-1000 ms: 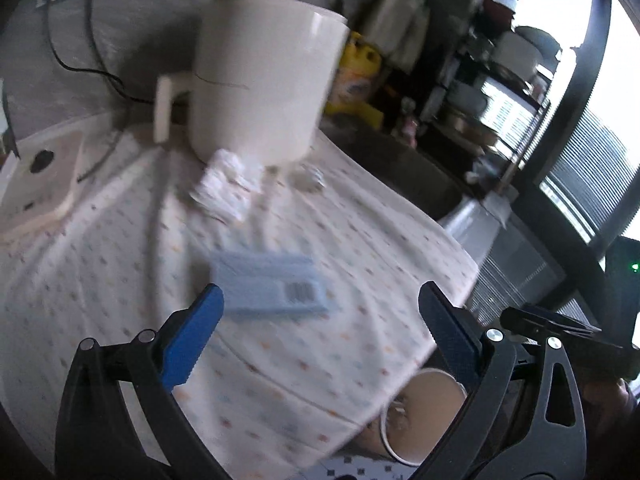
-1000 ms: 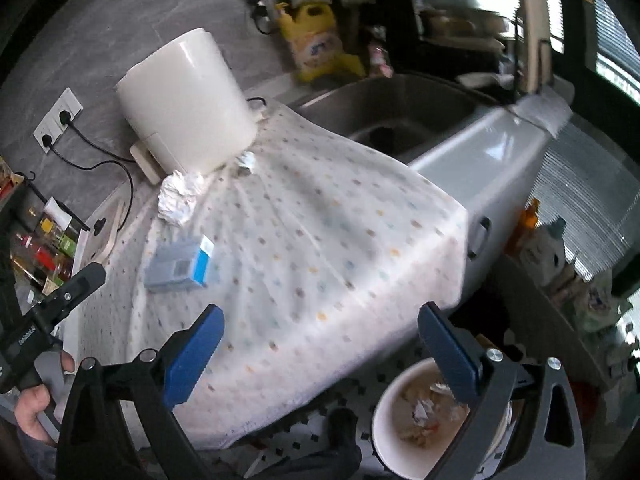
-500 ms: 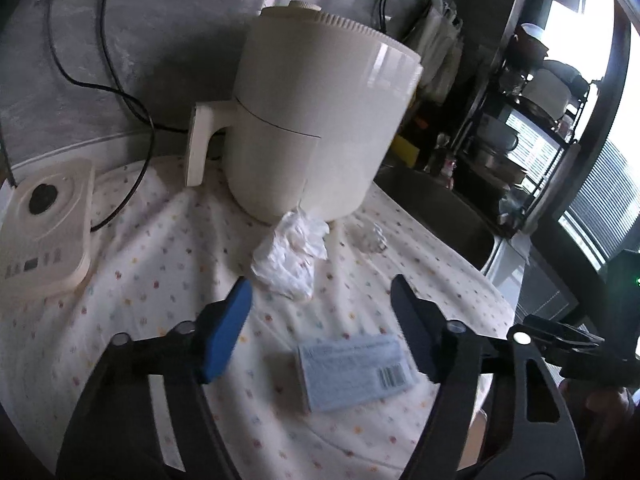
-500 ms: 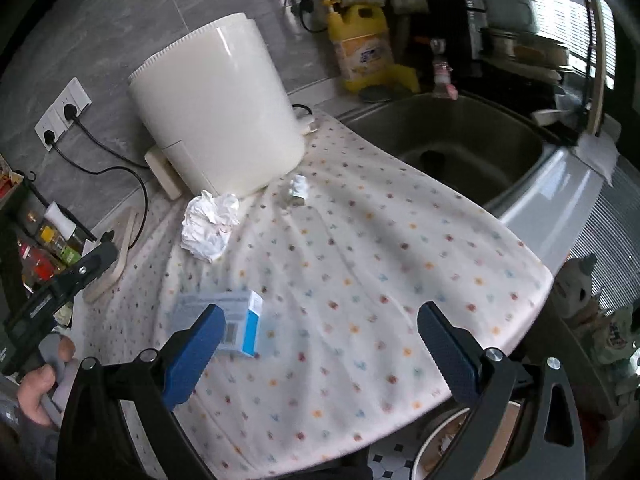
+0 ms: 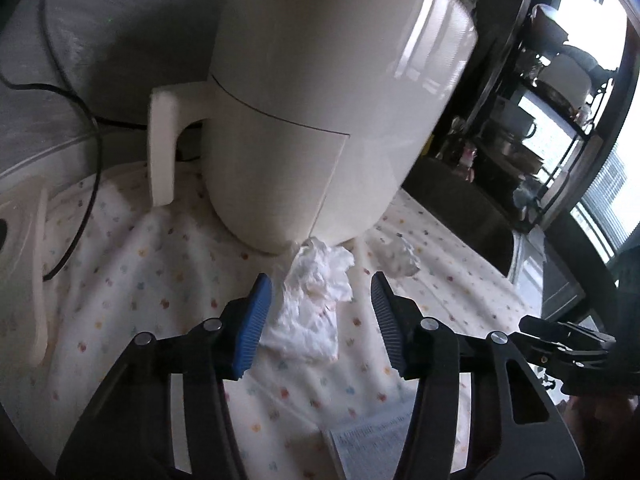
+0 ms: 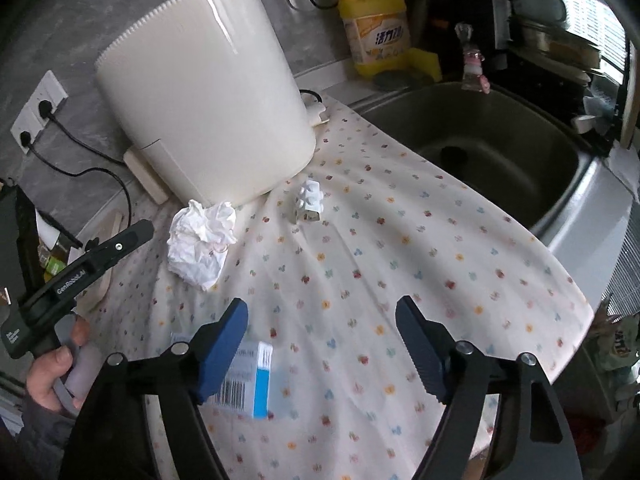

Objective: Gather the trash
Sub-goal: 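Move both tools back to the counter toward the tissue and plastic block, then grasp the white tissue with the left tool while the right tool grasps the white plastic block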

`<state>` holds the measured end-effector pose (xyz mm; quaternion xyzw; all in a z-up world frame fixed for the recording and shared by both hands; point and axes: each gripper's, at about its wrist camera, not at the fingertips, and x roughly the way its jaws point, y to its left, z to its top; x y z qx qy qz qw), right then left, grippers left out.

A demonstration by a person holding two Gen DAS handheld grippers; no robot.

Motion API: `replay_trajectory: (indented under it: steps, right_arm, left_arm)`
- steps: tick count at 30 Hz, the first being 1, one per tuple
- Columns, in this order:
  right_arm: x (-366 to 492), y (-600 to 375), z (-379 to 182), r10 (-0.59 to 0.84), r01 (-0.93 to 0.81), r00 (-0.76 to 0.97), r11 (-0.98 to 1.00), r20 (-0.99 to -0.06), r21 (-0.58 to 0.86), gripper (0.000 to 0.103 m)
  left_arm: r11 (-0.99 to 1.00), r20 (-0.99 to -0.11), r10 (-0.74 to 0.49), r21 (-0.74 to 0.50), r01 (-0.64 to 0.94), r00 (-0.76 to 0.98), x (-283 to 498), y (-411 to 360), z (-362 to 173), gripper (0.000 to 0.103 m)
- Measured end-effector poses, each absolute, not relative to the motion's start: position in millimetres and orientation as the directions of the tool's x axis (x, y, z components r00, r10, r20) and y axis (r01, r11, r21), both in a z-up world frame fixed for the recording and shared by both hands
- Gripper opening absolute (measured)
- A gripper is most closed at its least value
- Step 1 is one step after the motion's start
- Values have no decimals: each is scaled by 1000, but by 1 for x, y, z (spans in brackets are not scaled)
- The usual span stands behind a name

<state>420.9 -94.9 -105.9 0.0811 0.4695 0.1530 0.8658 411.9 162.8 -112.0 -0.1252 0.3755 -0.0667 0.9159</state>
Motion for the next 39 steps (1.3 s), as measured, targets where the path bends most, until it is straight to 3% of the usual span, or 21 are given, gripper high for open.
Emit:
replay_trajectory:
  steps: [4, 7, 11, 22, 31, 32, 34, 39]
  right_arm:
    - [443, -81, -113, 335, -191, 494, 942, -802, 276, 70]
    - [458, -73, -116, 328, -193, 488, 944, -809, 267, 69]
    - [474, -67, -120, 323, -188, 486, 946, -812, 264, 69]
    - [507, -51, -137, 323, -202, 471, 945, -821, 256, 67]
    - [536, -35, -154, 309, -217, 457, 948, -834, 232, 60]
    - [540, -31, -157, 309, -226, 453, 947, -836, 228, 58]
    - [550, -25, -168, 305, -246, 418, 945, -856, 217, 28]
    - [535, -21, -143, 333, -326, 460, 926, -823, 193, 25]
  left_arm:
    - [961, -688, -222, -273, 37, 691, 433, 166, -123, 50]
    - [960, -694, -237, -273, 56, 679, 444, 163, -129, 43]
    - [965, -717, -230, -254, 61, 658, 452, 162, -137, 10]
    - [955, -665, -186, -295, -26, 724, 426, 211, -118, 9]
    - [947, -672, -108, -294, -130, 733, 417, 240, -123, 9]
    - [945, -673, -104, -297, -139, 732, 415, 243, -124, 9]
    - [942, -673, -98, -301, -150, 733, 413, 243, -122, 9]
    - [944, -648, -103, -303, -131, 755, 399, 231, -105, 9]
